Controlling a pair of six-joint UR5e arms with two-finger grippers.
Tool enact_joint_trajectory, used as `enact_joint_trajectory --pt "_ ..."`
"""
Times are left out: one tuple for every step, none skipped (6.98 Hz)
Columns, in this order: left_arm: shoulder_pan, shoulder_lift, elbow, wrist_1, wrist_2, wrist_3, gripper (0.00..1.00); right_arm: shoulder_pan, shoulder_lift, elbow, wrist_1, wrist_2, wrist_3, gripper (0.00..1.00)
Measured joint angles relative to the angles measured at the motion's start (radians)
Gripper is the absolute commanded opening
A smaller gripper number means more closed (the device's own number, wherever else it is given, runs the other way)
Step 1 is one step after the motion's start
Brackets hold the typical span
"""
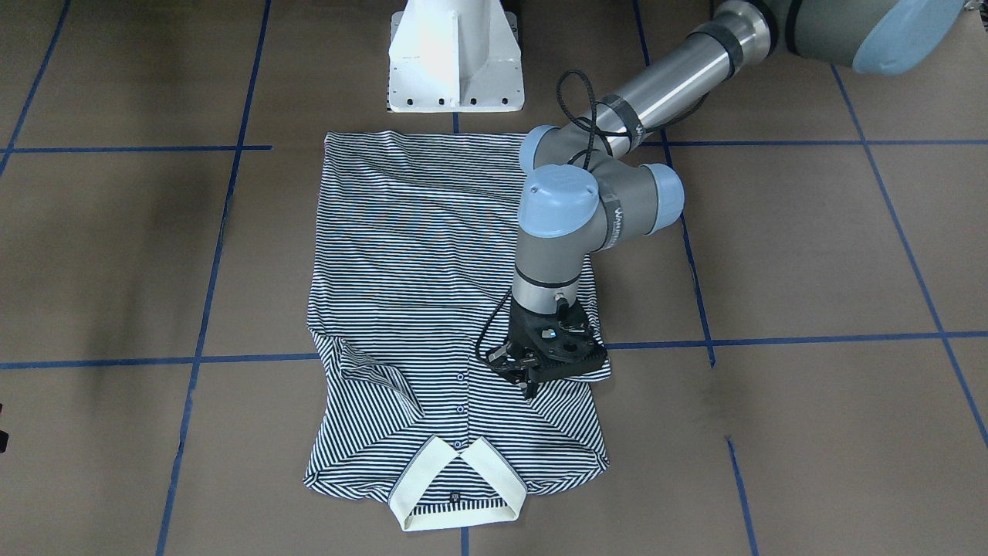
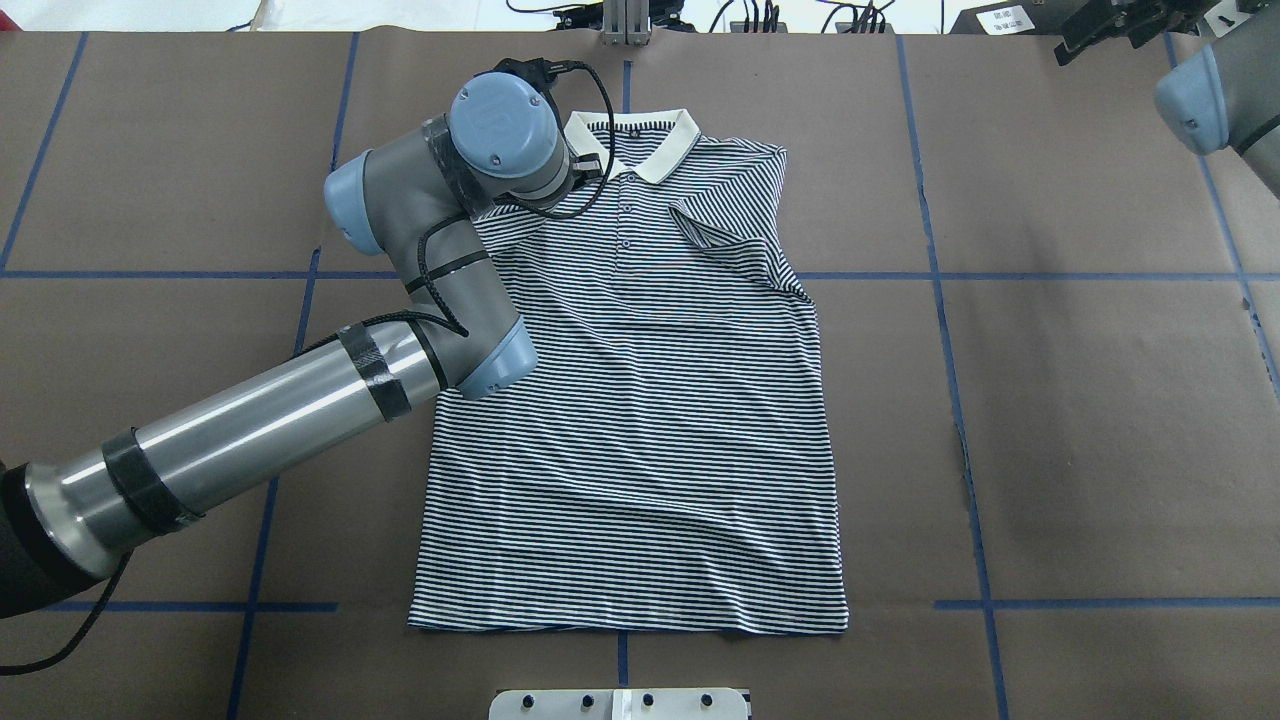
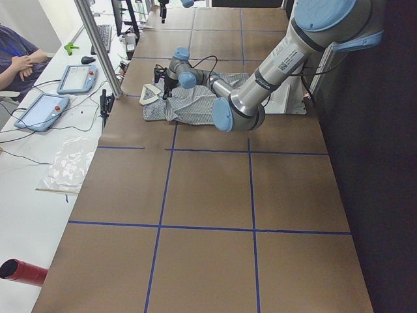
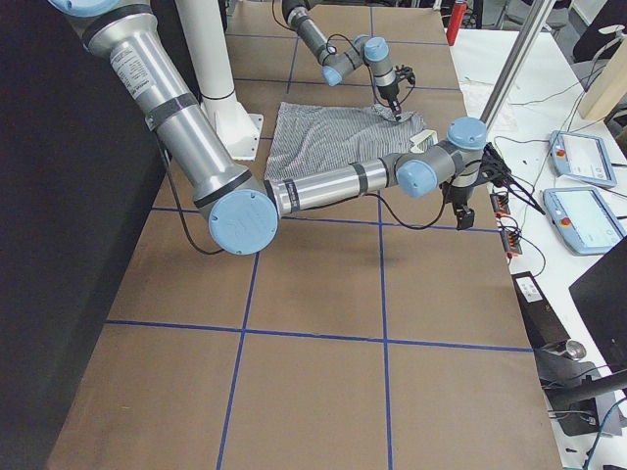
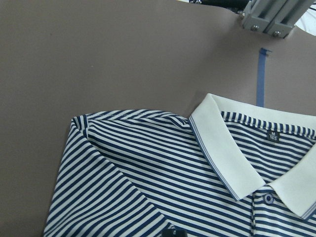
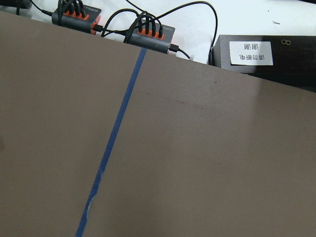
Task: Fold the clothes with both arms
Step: 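Fold the held sleeve inward over the shirt body with the left gripper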
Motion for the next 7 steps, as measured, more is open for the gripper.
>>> enact_joint_trajectory --pt "0.006 -0.002 0.011 0.001 0.01 0.02 1.0 -0.001 0.001 0.0 -0.001 0.0 0.0 1.0" --pt "0.007 -0.001 0.011 0.002 0.012 0.078 1.0 -0.002 0.001 0.0 -0.001 0.0 0.0 1.0" --pt "-0.001 0.0 -0.003 0.001 0.002 0.15 1.0 -0.002 0.002 0.0 0.0 0.0 0.001 1.0" --pt "-0.022 0.009 -0.024 -0.006 -0.03 0.221 1.0 -0.002 0.002 0.0 0.0 0.0 0.001 1.0" --pt "-0.052 0.039 -0.037 -0.044 -0.072 0.295 0.98 -0.003 0.002 0.0 0.0 0.0 0.002 1.0" --pt "-0.085 0.087 -0.044 -0.118 -0.103 0.358 0.77 -0.003 0.002 0.0 0.0 0.0 0.001 1.0" --pt "-0.112 0.132 -0.047 -0.2 -0.139 0.383 0.65 -0.003 0.0 -0.001 0.0 0.0 0.001 1.0"
